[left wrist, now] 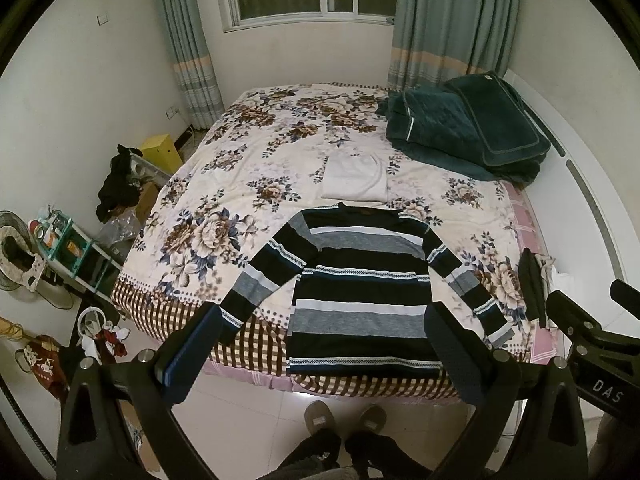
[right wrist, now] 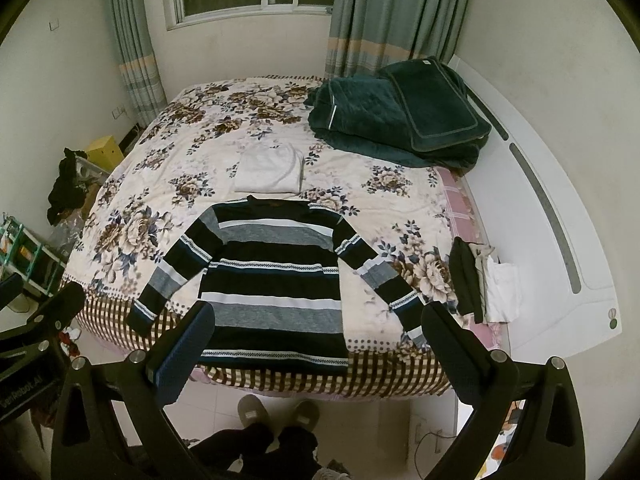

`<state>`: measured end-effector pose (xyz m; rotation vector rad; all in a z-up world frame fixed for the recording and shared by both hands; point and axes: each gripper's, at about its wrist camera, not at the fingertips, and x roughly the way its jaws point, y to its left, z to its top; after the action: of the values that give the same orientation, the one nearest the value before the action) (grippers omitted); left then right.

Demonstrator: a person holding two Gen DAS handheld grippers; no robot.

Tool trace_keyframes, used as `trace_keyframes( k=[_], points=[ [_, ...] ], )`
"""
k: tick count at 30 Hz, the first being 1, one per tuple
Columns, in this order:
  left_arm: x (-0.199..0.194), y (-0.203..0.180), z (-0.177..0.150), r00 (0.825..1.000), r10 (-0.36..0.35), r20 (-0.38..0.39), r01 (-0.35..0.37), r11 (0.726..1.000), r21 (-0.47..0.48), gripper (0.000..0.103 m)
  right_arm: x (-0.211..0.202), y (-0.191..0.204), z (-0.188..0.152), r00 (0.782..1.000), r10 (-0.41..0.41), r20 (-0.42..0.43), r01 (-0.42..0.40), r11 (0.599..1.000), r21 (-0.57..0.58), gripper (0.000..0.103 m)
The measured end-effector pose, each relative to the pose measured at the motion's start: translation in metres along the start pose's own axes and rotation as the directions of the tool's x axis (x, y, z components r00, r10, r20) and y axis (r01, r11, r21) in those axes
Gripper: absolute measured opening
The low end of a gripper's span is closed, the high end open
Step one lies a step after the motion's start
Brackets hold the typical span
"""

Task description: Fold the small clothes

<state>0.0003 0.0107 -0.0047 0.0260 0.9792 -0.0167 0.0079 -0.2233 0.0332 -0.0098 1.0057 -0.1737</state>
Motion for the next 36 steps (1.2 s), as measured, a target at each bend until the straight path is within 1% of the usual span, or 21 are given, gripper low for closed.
trace_keyframes(
  k=[15, 21, 36],
  points=[
    [0.002, -0.003, 0.002, 1.0, 0.001, -0.003, -0.001, 1.0, 0.0, 0.103, -0.001, -0.004, 0.002, 1.0, 0.001, -0.001, -0.001, 1.0, -0.003, 0.103],
    [0.002, -0.005, 0.004, 1.0, -0.005, -0.004, 0.005, 1.0, -0.002, 0.103, 0.005, 0.001, 0.009, 1.0, 0.001, 0.0, -0.001, 1.0, -0.008, 0.103],
    [0.003, -0.007, 0.009, 1.0, -0.006, -0.001, 0.006, 1.0, -0.001, 0.103, 0.005, 0.0, 0.013, 1.0, 0.001, 0.004, -0.001, 1.0, -0.007, 0.103]
  ],
)
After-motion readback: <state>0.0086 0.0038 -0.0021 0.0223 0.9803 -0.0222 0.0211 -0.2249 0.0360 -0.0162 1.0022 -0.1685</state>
